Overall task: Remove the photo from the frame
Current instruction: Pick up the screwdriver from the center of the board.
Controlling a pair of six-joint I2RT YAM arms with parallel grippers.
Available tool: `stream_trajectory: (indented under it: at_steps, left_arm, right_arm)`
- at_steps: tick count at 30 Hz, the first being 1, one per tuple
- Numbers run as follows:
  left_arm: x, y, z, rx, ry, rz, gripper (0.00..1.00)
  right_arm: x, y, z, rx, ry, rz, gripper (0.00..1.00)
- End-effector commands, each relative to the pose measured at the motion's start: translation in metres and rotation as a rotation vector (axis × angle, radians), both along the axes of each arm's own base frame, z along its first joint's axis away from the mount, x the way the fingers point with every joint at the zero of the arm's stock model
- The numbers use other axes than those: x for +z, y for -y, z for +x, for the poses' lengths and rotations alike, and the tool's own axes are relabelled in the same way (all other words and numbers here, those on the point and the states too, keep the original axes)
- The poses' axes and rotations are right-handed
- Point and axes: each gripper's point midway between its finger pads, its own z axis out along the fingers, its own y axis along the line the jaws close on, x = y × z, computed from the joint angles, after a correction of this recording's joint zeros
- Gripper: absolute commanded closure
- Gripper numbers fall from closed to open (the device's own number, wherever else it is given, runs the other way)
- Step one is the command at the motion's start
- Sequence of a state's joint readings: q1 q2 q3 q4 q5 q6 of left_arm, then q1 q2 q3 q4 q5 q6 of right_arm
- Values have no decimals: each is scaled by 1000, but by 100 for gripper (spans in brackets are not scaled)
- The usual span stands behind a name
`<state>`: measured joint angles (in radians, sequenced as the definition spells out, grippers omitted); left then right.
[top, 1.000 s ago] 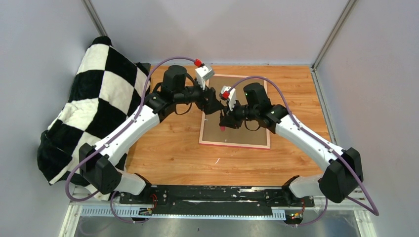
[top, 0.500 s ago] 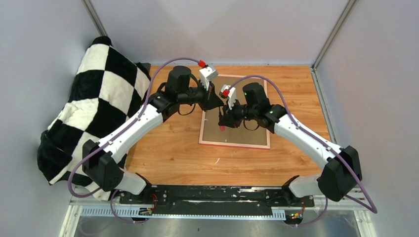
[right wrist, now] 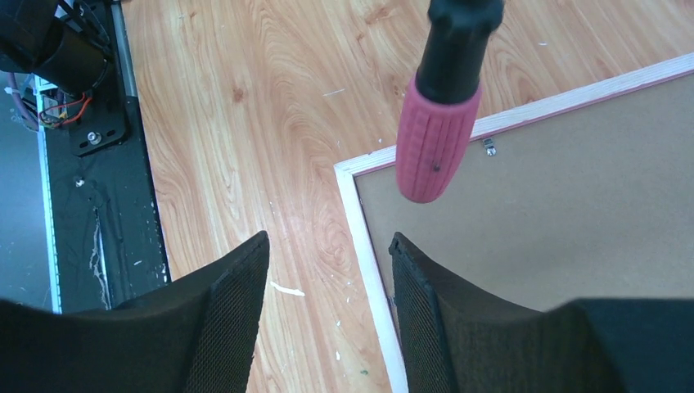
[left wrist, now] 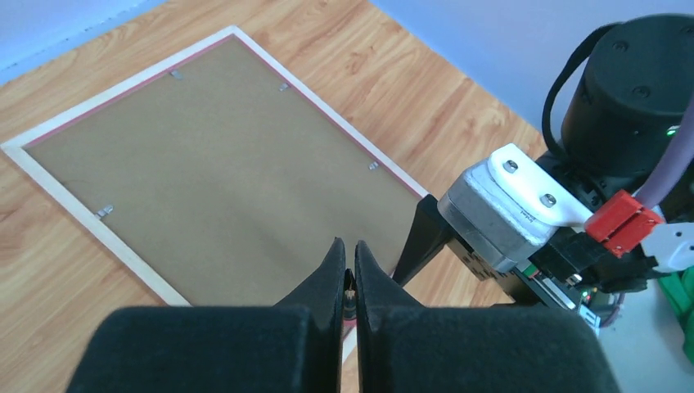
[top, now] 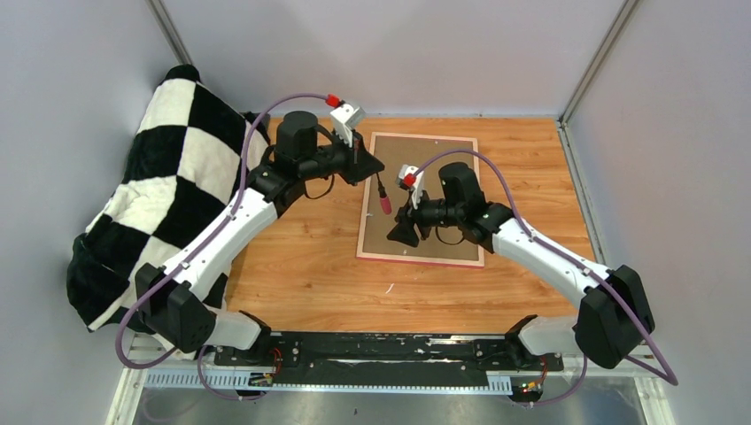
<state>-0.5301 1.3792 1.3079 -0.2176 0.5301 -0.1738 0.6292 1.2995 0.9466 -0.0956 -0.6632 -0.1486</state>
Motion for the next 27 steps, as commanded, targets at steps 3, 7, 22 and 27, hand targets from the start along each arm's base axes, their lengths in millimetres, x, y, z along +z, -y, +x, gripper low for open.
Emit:
stream_trajectory:
  at_steps: [3, 7, 22, 27]
  left_arm:
    - [23, -5, -6, -19, 5, -121, 100]
    - [25, -2, -13, -51, -19, -167, 100]
    - [31, 3, -34, -139, -60, -260, 100]
    - [29, 0, -34, -130, -50, -256, 100]
  right_arm:
    - [11, -8, 5, -5, 84, 98, 40]
    - [20, -8, 4, 4, 206, 193, 37]
    - [30, -11, -7, 61, 276, 264, 53]
    - [32, -11, -15, 116, 272, 241, 98]
